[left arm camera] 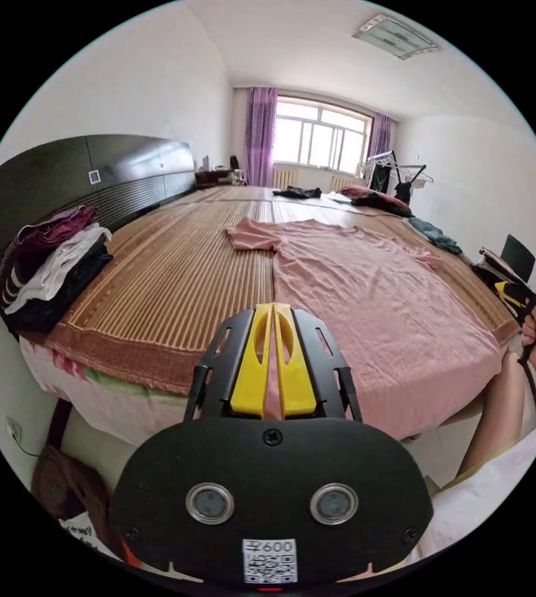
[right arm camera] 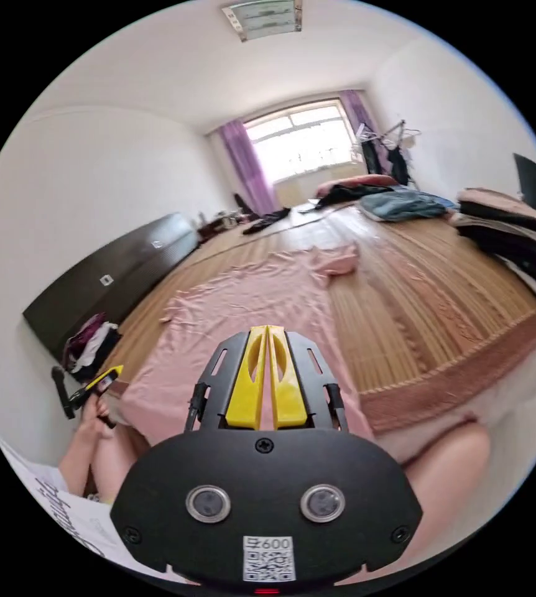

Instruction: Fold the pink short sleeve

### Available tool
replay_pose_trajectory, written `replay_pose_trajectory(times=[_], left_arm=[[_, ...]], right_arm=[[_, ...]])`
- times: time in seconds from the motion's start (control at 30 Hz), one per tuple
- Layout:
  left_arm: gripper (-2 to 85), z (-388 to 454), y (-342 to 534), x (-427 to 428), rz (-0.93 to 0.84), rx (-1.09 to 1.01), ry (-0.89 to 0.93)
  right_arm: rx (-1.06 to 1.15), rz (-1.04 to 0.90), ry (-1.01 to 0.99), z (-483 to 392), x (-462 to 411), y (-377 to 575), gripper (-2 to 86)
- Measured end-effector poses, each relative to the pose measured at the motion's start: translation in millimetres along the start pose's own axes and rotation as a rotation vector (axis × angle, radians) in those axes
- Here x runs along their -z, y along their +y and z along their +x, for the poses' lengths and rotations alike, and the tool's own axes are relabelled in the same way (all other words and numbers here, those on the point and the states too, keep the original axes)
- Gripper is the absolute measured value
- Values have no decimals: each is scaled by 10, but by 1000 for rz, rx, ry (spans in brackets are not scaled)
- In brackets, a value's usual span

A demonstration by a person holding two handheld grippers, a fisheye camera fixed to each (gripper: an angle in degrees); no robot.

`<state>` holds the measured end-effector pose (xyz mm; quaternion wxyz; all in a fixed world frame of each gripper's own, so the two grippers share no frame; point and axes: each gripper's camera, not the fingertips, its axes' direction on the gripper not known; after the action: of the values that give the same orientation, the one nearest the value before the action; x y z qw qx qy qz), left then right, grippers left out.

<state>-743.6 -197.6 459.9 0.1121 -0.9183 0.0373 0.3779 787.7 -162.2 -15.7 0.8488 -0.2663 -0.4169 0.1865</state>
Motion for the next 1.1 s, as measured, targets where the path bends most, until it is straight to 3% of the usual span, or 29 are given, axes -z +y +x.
replay_pose_trajectory(times=[0.1,0.23,0.37,0.47,0.6,0.7,0.77,0.83,1.1], left_arm=[[2,-8,-553,35,49,2,106],[3,176,-1407,-743,-243,-49,272],[2,441,-1830,-1290,-400,-142,54],[2,461,-1991,-1376,-483,-135,79],[2,388,-2246,-1239,-494,-104,175],[2,200,-2476,-1023,-422,53,287],[3,280,-2631,-988,-407,59,442],[4,514,-2659,-1211,-585,-31,425],[2,810,-2990,-875,-581,-72,401]], right_arm=[[148,-146,-188,-429,-999,-204,-8],[267,-348,-255,-1085,-2737,-422,-8],[370,-509,-218,-1401,-4191,-413,-8],[405,-555,-53,-1198,-5004,-358,-8],[372,-645,-141,-849,-5603,-269,-9],[445,-739,-119,-678,-5962,-13,-9],[439,-730,-111,-473,-6085,103,-9],[474,-734,-55,-338,-6186,214,-9],[534,-680,-1,212,-6397,549,-9]])
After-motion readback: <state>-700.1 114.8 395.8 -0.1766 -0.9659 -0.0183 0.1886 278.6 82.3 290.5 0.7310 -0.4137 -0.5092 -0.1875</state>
